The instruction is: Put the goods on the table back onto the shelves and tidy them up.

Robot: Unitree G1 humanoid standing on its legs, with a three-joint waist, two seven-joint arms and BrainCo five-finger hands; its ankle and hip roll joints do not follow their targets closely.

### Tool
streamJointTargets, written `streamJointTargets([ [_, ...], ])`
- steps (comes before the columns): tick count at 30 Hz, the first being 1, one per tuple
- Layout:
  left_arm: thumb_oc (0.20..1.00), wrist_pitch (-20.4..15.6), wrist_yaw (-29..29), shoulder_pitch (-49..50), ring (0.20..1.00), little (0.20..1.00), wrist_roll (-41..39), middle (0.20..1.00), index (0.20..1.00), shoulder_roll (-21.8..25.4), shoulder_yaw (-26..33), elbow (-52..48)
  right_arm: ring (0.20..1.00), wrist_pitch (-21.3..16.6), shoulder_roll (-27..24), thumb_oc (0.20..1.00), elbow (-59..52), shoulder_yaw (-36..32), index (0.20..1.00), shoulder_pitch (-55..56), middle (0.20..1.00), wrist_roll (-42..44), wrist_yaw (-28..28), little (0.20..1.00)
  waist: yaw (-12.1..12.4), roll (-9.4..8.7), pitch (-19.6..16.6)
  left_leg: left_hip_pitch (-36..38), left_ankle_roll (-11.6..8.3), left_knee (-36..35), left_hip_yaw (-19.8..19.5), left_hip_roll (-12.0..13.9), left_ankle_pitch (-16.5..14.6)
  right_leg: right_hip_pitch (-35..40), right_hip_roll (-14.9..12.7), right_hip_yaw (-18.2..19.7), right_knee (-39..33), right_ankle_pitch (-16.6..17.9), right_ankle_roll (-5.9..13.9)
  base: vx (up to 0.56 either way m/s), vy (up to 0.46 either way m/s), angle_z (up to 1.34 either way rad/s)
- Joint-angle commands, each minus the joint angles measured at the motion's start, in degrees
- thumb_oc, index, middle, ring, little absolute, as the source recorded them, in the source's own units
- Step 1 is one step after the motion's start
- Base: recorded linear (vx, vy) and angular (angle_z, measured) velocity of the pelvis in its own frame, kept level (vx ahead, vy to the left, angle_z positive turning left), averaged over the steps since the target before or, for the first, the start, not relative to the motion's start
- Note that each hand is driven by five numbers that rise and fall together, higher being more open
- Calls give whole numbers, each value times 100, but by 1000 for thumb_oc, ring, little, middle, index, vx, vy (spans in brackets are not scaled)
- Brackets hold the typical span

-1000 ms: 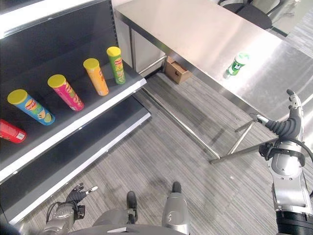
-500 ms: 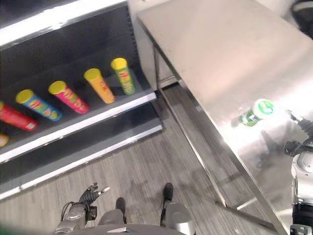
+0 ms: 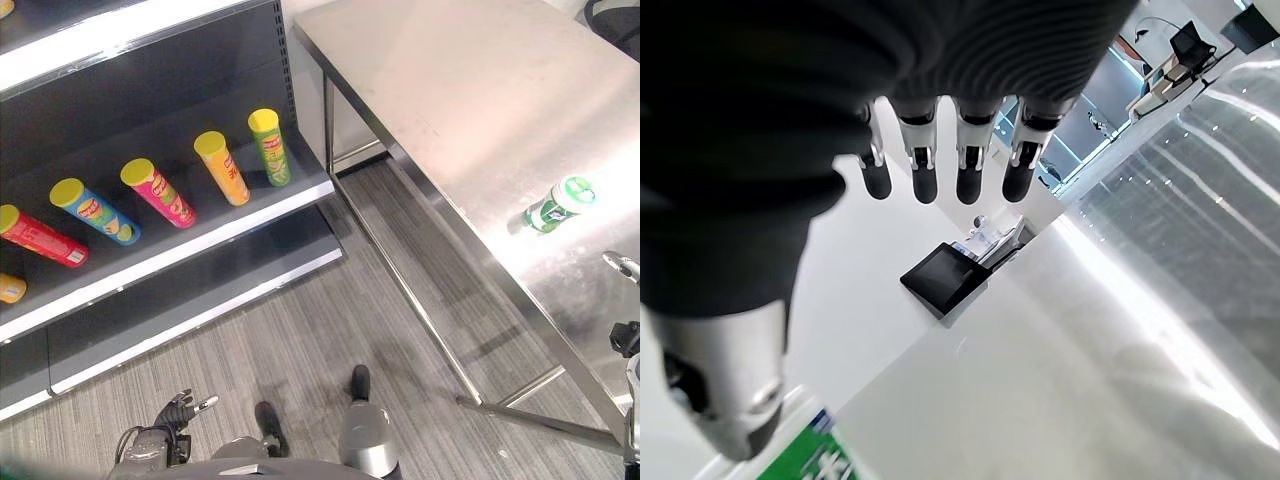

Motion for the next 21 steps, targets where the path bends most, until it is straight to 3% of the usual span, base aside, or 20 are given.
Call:
streamJointTargets([
  [1,1000,-129,0,-45,1000,1000,179,1000,1000,347,77,33,1000,-280,-114,1000,-189,21,1000,-323,1000,144,71,1000,92,-414,-256,-110,-297,541,-222,409,-419,-46,-289,435,578,-894,387,-7,8,-4],
  [10,1000,-134,-15,-37,1000,1000,78,1000,1000,368,1,-8,1000,-249,-231,1000,168,831,1000,-944,1000,225,215,1000,316,-409,-271,-91,-323,553,-291,429,-386,30,-308,339,568,-908,373,1,-9,0],
  [21,1000,-90,53,30,1000,1000,34,1000,1000,335,50,124,1000,-51,-333,1000,579,952,1000,-1041,1000,-16,54,1000,466,-355,-252,-122,-369,527,-457,472,-304,140,-281,142,626,-1021,312,5,-31,9],
])
